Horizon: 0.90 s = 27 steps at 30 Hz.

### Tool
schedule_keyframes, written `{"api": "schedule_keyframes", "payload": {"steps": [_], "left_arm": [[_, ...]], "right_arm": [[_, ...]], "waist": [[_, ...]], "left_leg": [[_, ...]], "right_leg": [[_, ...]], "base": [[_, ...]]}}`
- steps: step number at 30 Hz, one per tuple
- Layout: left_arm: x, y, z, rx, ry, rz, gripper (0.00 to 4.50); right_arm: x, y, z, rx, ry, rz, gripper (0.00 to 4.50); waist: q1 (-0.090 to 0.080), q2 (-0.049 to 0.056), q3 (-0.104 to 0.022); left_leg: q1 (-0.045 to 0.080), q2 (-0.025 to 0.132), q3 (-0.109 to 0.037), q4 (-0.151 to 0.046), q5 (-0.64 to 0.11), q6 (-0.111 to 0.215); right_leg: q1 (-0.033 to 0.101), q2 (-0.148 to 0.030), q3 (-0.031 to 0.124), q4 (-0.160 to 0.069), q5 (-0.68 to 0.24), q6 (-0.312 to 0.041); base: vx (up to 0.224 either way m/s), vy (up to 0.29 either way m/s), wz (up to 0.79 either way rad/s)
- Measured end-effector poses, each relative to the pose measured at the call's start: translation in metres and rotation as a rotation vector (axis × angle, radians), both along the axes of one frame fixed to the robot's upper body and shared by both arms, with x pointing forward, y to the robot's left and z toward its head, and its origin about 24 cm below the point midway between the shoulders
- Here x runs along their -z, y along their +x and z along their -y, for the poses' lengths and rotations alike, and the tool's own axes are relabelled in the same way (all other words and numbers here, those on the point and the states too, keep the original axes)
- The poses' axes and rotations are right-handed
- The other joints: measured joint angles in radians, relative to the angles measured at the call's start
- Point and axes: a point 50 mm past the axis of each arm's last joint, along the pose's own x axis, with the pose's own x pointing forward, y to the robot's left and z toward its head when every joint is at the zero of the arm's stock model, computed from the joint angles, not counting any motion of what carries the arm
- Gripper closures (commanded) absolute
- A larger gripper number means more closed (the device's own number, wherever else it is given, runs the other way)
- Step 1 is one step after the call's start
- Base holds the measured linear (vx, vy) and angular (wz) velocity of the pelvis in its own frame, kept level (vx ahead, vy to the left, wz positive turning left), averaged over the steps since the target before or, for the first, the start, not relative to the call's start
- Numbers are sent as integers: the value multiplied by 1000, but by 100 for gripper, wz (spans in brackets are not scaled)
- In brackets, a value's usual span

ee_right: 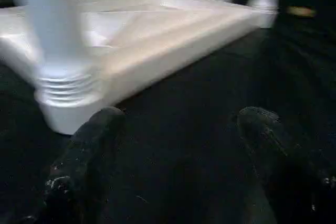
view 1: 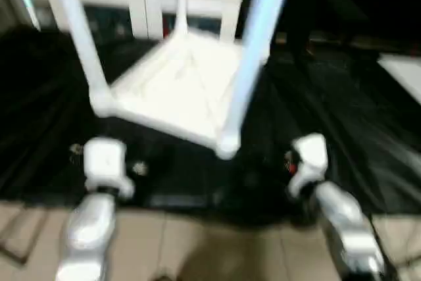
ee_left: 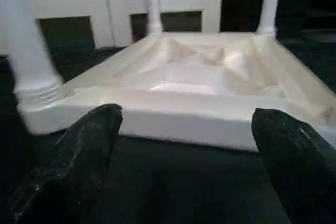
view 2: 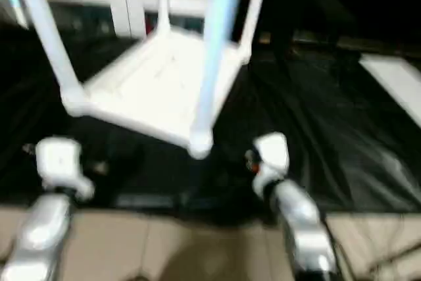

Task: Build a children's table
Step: Rotate table base

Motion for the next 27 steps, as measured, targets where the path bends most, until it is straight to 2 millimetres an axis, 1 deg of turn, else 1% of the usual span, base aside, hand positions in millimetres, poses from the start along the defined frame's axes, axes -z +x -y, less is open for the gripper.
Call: {"api": "schedule_keyframes", "payload": {"steps": [1, 2, 3, 4, 5, 6, 7, 8, 9, 10, 11, 13, 15, 16, 17, 18, 19, 21, 22, 25, 27], "left_arm": [[-2, 2, 0, -2, 1, 8, 7], [0, 3, 0, -1, 5, 2, 7], [2, 4, 1, 4, 11, -8, 7], [3, 6, 3, 12, 19, -14, 7], [2, 8, 5, 22, 18, -13, 7], [2, 9, 7, 32, 17, -9, 7], [0, 11, 9, 38, 15, -4, 7], [-1, 12, 8, 37, 13, -4, 7], [-2, 14, 8, 36, 9, -5, 7], [-4, 17, 8, 37, -1, -1, 7], [-6, 19, 8, 40, -11, 5, 7], [-10, 23, 8, 56, -34, 19, 7], [-11, 24, 7, 58, -40, 24, 7], [-9, 24, 6, 58, -39, 20, 7], [-7, 24, 6, 57, -39, 15, 7], [-6, 24, 6, 57, -41, 8, 7], [-5, 24, 5, 60, -42, 5, 7], [-6, 25, 5, 63, -42, 8, 7], [-7, 26, 5, 61, -45, 11, 7], [-6, 28, -1, 40, -74, 5, 7], [-5, 28, -4, 31, -79, 1, 7]], "right_arm": [[-1, 3, 1, 16, 16, -1, 71], [-3, 7, -1, 16, 23, 6, 71], [-7, 11, -4, 14, 28, 21, 71], [-11, 14, -7, 9, 33, 35, 71], [-12, 15, -8, 7, 32, 38, 71], [-13, 15, -10, 2, 32, 40, 71], [-12, 15, -13, -4, 38, 39, 71], [-12, 15, -16, -5, 48, 38, 71], [-12, 16, -19, -7, 56, 39, 71], [-12, 16, -24, -15, 62, 38, 71], [-13, 16, -27, -22, 63, 40, 71], [-14, 18, -32, -33, 63, 45, 71], [-18, 22, -35, -37, 70, 58, 71], [-20, 23, -36, -39, 73, 67, 71], [-21, 23, -37, -43, 74, 68, 71], [-20, 23, -38, -48, 73, 63, 71], [-20, 23, -40, -58, 72, 62, 71], [-20, 24, -43, -70, 70, 63, 71], [-22, 25, -44, -81, 65, 68, 71], [-26, 30, -48, -99, 45, 77, 71], [-25, 30, -50, -107, 33, 78, 71]], "waist": [[-9, -3, -1], [-15, 1, -1], [-17, 3, 0], [-18, 4, 0], [-16, 6, 1], [-16, 5, 0], [-14, 6, 0], [-13, 13, 1], [-12, 17, 0], [-11, 25, -1], [-9, 30, -2], [-6, 33, -3], [-7, 34, -3], [-8, 36, -2], [-9, 37, 0], [-12, 37, 2], [-12, 36, 5], [-10, 35, 8], [-11, 36, 9], [-13, 35, 7], [-13, 34, 5]], "left_leg": [[-1, 14, 10, -10, 0, 0], [-1, 18, 11, -15, 1, -1], [-3, 19, 13, -18, 2, -2], [-2, 21, 15, -19, 2, -2], [-1, 22, 16, -22, 2, -3], [1, 22, 20, -25, 2, -3], [2, 24, 26, -30, 2, -3], [3, 29, 30, -32, 5, -6], [3, 32, 35, -36, 12, -8], [2, 34, 39, -41, 24, -6], [2, 35, 42, -42, 26, -4], [0, 38, 47, -42, 31, 1], [1, 39, 51, -43, 31, 5], [4, 39, 54, -45, 28, 1], [9, 40, 58, -49, 27, 1], [20, 41, 63, -56, 27, 1], [37, 42, 68, -65, 23, -1], [61, 45, 74, -76, 19, -2], [71, 46, 75, -79, 15, -3], [85, 46, 79, -85, 10, 1], [86, 46, 83, -85, 0, 2]], "right_leg": [[0, 9, 0, -17, 7, -12], [2, 13, -1, -29, 21, -22], [3, 13, -1, -37, 37, -21], [3, 13, -2, -41, 46, -17], [3, 13, -2, -43, 46, -17], [2, 13, -1, -43, 46, -17], [1, 13, 1, -43, 47, -18], [0, 14, 1, -43, 49, -22], [-2, 15, 1, -43, 49, -22], [-5, 15, 1, -44, 49, -22], [-8, 15, 1, -44, 48, -23], [-13, 15, 2, -43, 48, -23], [-12, 15, 3, -45, 47, -24], [-10, 15, 4, -48, 46, -24], [-6, 15, 4, -52, 45, -24], [5, 15, 3, -60, 45, -23], [22, 15, 3, -72, 40, -16], [44, 15, 1, -85, 33, -14], [58, 15, 0, -93, 32, -13], [75, 16, 2, -104, 27, -12], [77, 15, 4, -107, 25, -12]], "base": [[-44, -53, 0], [-44, -53, 0], [-41, -7, -19], [0, 0, 0], [0, 0, 0], [0, 0, 0], [0, 0, 0], [0, 0, 0], [0, 0, 0], [0, 0, 0], [0, 0, 0], [26, 0, -2], [0, 0, 0], [0, 0, 0], [0, 0, 0], [0, 0, 0], [0, 0, 0], [27, 3, -1], [65, 15, -5], [82, 19, -3], [108, 20, -2]]}}
